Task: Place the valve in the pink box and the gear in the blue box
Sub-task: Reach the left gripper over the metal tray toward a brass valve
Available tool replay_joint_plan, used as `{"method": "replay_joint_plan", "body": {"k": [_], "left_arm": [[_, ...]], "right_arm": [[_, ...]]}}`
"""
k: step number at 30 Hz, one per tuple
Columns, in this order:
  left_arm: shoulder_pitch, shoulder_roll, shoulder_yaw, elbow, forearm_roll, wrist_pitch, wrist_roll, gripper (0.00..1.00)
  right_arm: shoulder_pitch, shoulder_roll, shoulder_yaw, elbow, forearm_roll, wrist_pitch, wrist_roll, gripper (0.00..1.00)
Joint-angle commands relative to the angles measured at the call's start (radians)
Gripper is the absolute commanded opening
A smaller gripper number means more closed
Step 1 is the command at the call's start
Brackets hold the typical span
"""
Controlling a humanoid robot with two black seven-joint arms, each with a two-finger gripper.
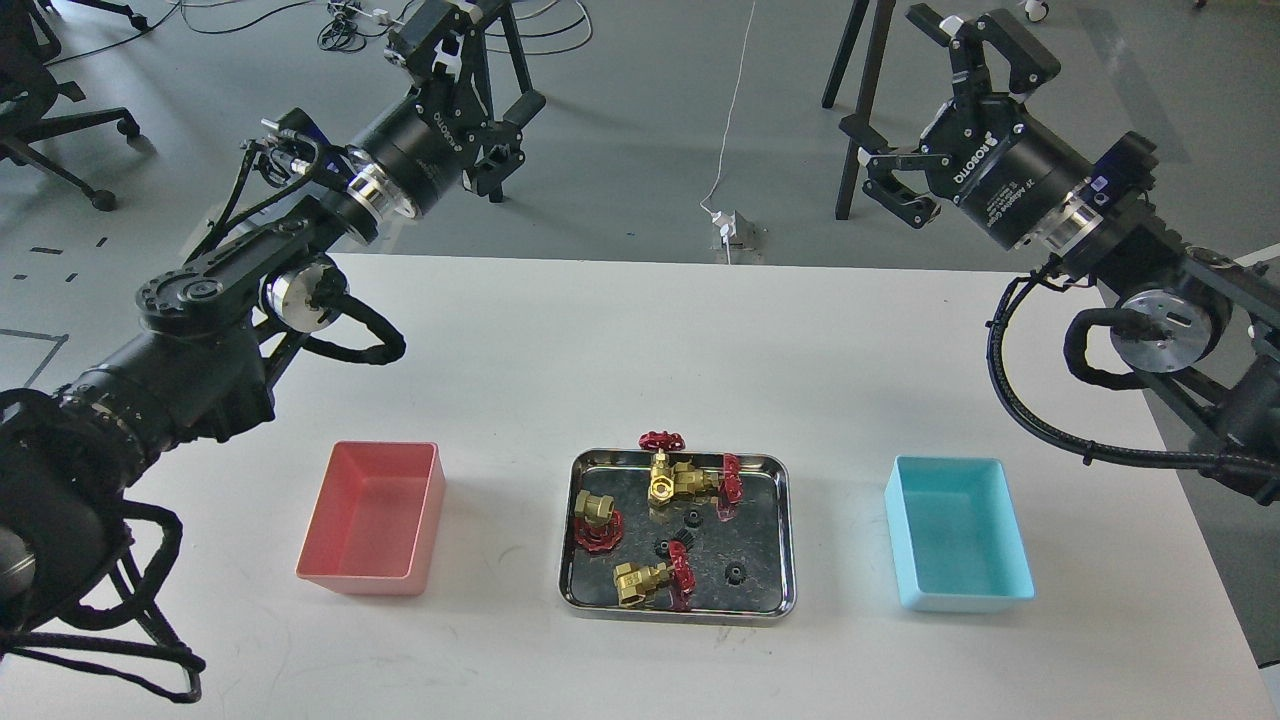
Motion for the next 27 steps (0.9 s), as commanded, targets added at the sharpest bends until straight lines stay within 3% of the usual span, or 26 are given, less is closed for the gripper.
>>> {"method": "replay_joint_plan", "body": {"k": [1,5,8,12,16,19,21,27], "left_arm": [[0.005,-0.004,-0.009,-0.002,-0.004,0.0,0.0,1.0],[-0.008,0.018,-0.048,-0.038,-0.015,0.0,0.0,1.0],[0.001,0.059,-0.174,-0.036,-0.117,0.0,0.0,1.0],[0.027,-0.003,-0.252,-0.085,-0.164,0.0,0.0,1.0],[0.035,0.013,-0.266,-0.276,-0.141,0.0,0.0,1.0],[-0.01,0.152,-0.244,-0.479,-0.003,0.0,0.0,1.0],[-0.097,0.245,-0.124,-0.594,0.066,0.0,0.0,1.0],[-0.529,0.374,0.548,-0.734,0.181,0.0,0.0,0.99]], "right_arm": [[-0.049,0.02,0.072,-0.016,0.001,-0.019,0.0,0.99],[-0.058,0.02,0.096,-0.016,0.001,-0.02,0.0,0.99],[-0.054,0.012,0.109,-0.018,0.003,-0.039,-0.002,0.99],[-0.04,0.006,0.099,-0.018,0.084,-0.091,-0.008,0.99],[-0.035,0.003,0.082,-0.02,0.147,-0.167,-0.015,0.99],[-0.037,0.003,0.06,-0.018,0.149,-0.244,-0.015,0.99],[-0.037,-0.003,0.066,-0.016,0.149,-0.254,-0.015,0.99],[0.037,0.0,0.079,-0.021,0.156,-0.289,-0.02,0.99]]}}
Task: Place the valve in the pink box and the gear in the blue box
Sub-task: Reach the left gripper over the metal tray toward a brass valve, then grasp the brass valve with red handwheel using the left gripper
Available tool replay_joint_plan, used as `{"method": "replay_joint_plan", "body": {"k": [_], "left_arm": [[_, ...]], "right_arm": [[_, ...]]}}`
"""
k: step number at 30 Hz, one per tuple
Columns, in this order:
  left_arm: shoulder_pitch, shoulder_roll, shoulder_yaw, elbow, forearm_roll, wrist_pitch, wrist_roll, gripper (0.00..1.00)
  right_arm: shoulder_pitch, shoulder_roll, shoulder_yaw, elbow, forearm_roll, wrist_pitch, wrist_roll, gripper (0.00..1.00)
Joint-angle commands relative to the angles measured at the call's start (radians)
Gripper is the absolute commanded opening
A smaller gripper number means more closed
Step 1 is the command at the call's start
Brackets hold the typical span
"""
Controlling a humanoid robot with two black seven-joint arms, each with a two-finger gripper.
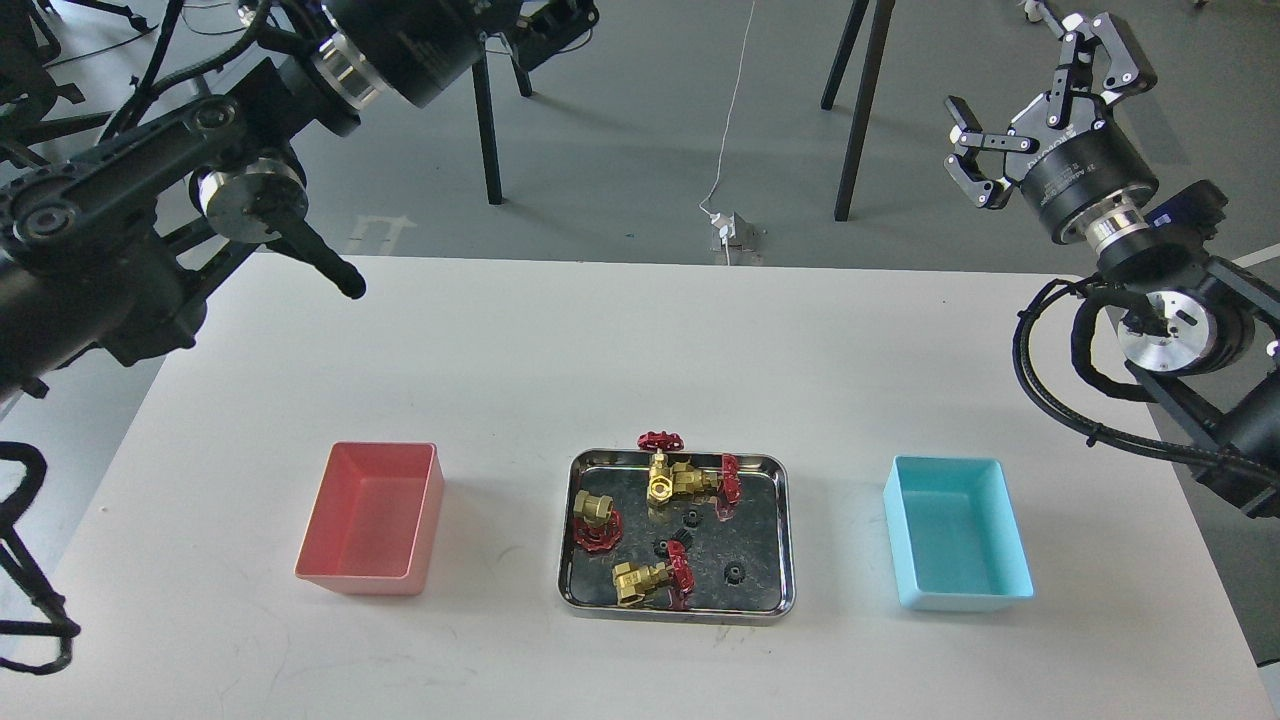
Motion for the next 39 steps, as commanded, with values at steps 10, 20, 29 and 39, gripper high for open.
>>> {"method": "replay_joint_plan", "body": {"k": [10,20,29,39], "left_arm": [[-0.585,-0.047,1.064,-0.316,0.743,0.53,0.0,0.94],[-0.335,-0.12,1.312,-0.203,0.913,0.905,0.0,0.95],[-0.087,-0.159,1.114,-0.028,0.939,0.939,0.0,0.95],[0.024,-0.261,1.06,0.091,0.939,0.954,0.0,0.91]], "right_arm": [[0.137,0.08,-0.002,-0.112,0.006,-0.11,-0.088,0.99],[0.161,0.138,-0.002,-0.23,0.006,-0.145,-0.134,0.99],[0.227,0.269,-0.01,-0.41,0.005,-0.178,-0.239,0.99],[0.231,0.258,-0.013,-0.414,0.006,-0.178,-0.239,0.99]]}}
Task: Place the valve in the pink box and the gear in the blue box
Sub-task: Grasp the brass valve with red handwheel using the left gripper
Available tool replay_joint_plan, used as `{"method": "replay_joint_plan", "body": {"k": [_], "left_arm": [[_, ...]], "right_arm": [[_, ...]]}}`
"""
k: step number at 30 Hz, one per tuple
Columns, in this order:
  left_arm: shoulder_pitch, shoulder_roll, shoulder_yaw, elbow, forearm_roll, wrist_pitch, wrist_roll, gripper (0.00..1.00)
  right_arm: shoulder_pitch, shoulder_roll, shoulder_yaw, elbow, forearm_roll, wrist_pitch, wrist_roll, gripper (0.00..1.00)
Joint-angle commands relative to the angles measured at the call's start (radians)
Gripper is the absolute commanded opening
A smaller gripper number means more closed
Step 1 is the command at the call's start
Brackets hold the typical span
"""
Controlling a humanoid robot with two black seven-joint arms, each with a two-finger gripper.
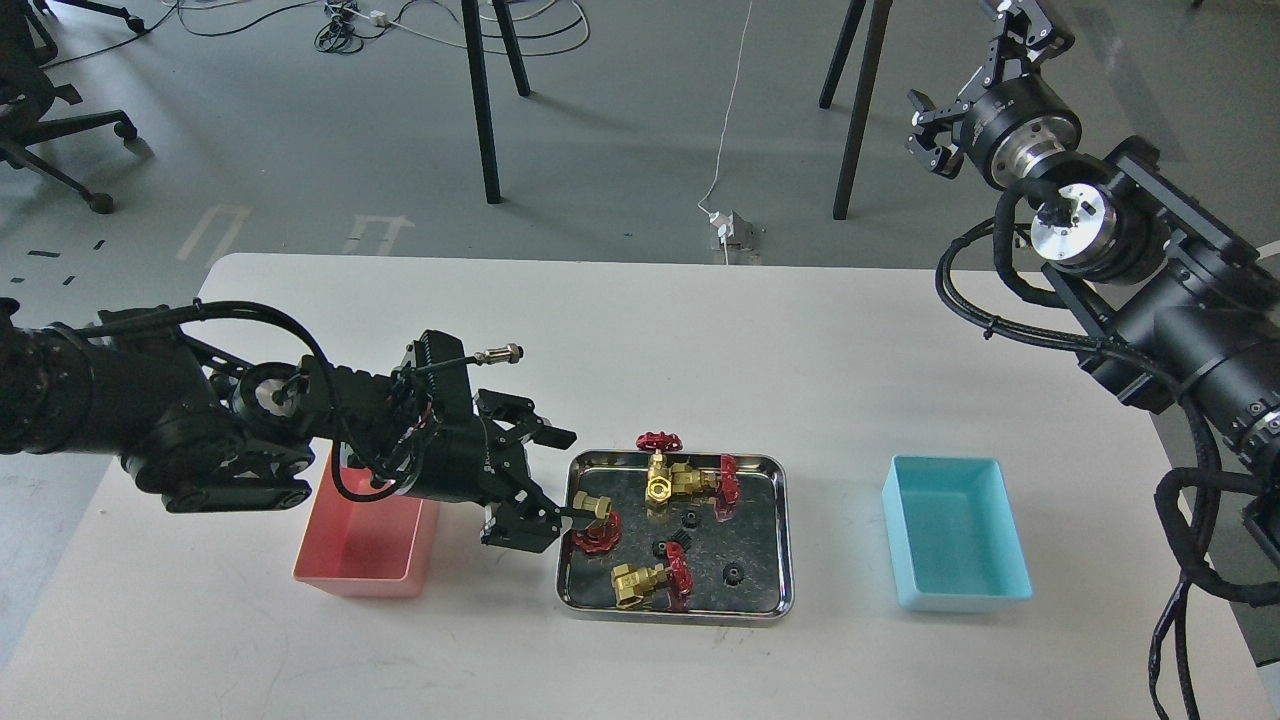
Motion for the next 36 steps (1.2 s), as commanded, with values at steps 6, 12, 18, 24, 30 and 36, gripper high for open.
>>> {"method": "replay_joint_plan", "body": {"k": [6,12,18,24,30,36], "left_arm": [[0.105,-0.084,-0.039,0.135,0.001,0.004,0.0,0.88],[0.132,-0.104,-0.037,0.156,0.001,0.004,0.0,0.83],[0.149,-0.131,-0.028,0.212,0.013,0.004,0.0,0.71],[0.171,-0.13,-0.026,0.236,0.019,0.004,0.0,0.61],[0.186,-0.122,-0.023,0.27,0.022,0.004,0.0,0.49],[0.186,-0.118,-0.025,0.27,0.039,0.005,0.0,0.36]], "right_arm": [[-0.012,-0.007,-0.002,0.006,0.001,0.0,0.0,0.99],[-0.019,-0.007,-0.002,0.008,0.001,0.0,0.0,0.99],[-0.024,-0.007,-0.002,0.009,0.001,0.0,0.0,0.99],[-0.029,-0.007,-0.002,0.009,0.001,0.0,0.0,0.99],[-0.036,-0.007,0.0,0.011,0.001,0.002,0.002,0.99],[-0.039,-0.008,0.0,0.011,0.001,0.002,0.0,0.99]]}}
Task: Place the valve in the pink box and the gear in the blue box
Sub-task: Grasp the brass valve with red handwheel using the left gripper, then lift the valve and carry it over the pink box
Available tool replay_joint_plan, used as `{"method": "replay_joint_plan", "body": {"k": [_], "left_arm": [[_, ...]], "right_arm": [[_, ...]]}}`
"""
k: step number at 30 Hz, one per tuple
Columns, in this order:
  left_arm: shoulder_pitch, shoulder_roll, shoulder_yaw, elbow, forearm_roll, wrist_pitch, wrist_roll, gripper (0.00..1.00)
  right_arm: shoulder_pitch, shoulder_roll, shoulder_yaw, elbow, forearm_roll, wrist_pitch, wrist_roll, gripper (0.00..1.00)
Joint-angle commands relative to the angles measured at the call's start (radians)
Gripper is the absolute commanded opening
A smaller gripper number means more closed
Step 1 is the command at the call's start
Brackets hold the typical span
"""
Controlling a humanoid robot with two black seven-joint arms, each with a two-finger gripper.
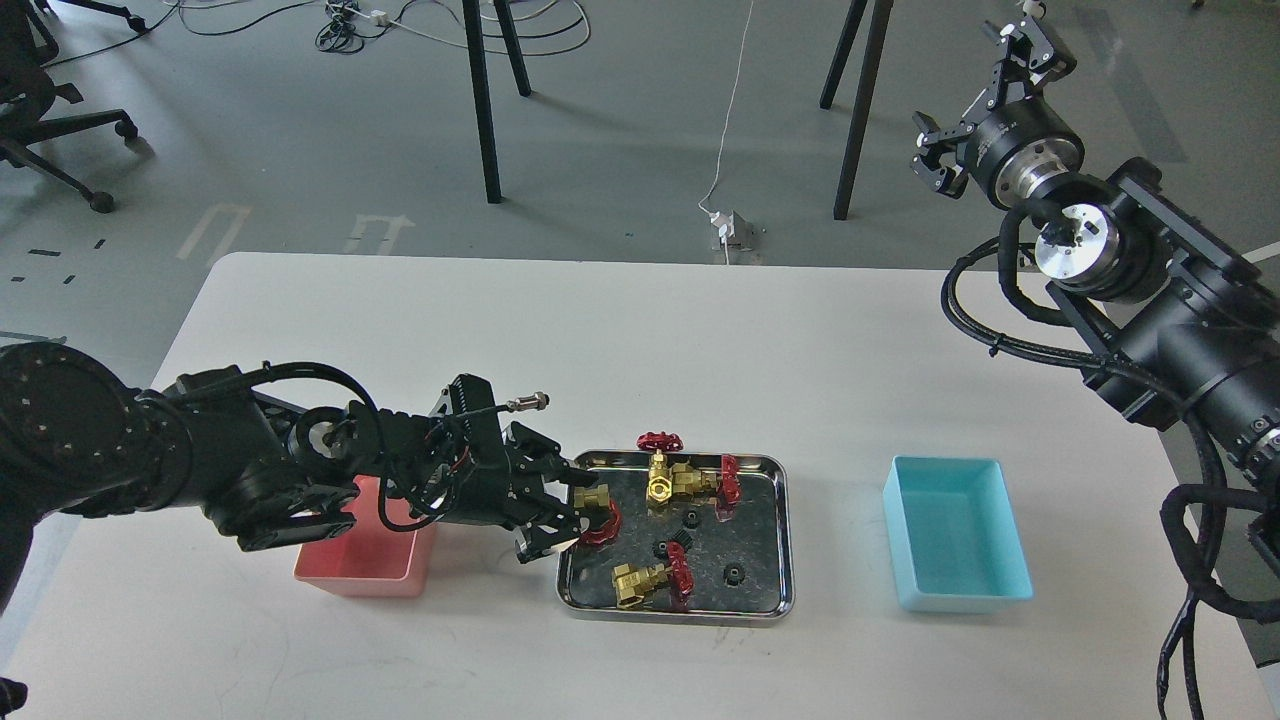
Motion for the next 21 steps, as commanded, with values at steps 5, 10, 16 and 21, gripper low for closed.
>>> {"method": "replay_joint_plan", "body": {"k": [5,10,16,21], "left_arm": [[-0.005,0.005,-0.008,-0.011,0.013,0.008,0.0,0.23],[-0.018,0.019,-0.017,-0.029,0.013,0.021,0.0,0.13],[-0.081,0.121,-0.1,-0.173,0.01,0.014,0.0,0.11],[-0.14,0.25,-0.152,-0.285,0.009,0.009,0.0,0.11]], "right_arm": [[-0.008,-0.001,0.0,0.0,0.0,0.0,0.0,0.99],[-0.016,-0.001,0.001,0.0,0.0,-0.001,-0.002,0.99],[-0.001,0.0,0.005,0.001,0.0,-0.003,-0.002,0.99],[0.105,0.009,0.002,0.02,0.0,-0.031,-0.008,0.99]]}}
